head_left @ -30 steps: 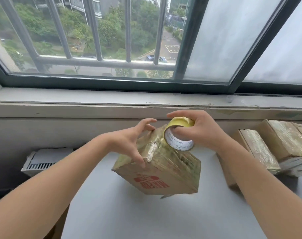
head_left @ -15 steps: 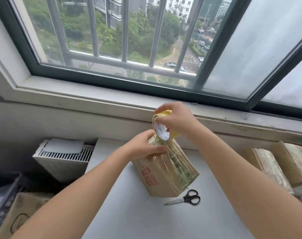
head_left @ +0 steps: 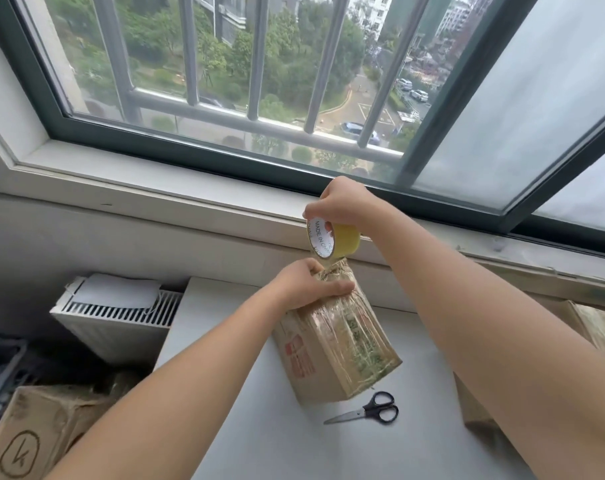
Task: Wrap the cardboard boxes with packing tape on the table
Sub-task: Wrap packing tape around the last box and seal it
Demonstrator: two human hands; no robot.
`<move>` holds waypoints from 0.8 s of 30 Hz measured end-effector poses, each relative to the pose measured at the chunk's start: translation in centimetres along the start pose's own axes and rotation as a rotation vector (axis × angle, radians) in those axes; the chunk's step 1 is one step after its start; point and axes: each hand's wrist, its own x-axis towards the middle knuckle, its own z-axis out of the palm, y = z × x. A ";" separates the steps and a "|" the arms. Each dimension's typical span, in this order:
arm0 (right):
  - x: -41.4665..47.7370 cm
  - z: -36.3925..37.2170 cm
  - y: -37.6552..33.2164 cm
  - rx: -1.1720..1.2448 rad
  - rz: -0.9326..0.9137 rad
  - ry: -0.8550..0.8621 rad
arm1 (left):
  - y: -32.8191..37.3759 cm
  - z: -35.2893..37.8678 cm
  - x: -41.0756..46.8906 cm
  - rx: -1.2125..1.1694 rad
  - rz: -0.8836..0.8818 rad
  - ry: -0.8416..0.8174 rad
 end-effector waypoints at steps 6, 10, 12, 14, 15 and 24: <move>1.1 -0.7 -0.1 -0.034 0.001 -0.065 | -0.9 -0.5 1.7 -0.043 -0.049 0.049; 1.0 -0.3 -0.5 -0.157 -0.043 -0.114 | -1.9 -0.4 2.6 -0.093 -0.044 0.056; 0.6 -0.4 -0.6 -0.241 -0.055 -0.149 | -1.8 -0.2 2.7 -0.082 -0.033 0.071; 0.1 -0.7 -0.5 -0.352 -0.059 -0.200 | -1.6 -0.1 2.8 -0.067 -0.015 0.092; -0.3 -0.8 -0.6 -0.404 -0.058 -0.231 | -1.7 0.0 2.8 -0.066 -0.002 0.093; -2.8 -1.3 -3.4 -0.839 -0.064 -0.418 | -1.9 0.2 1.7 -0.038 0.049 0.116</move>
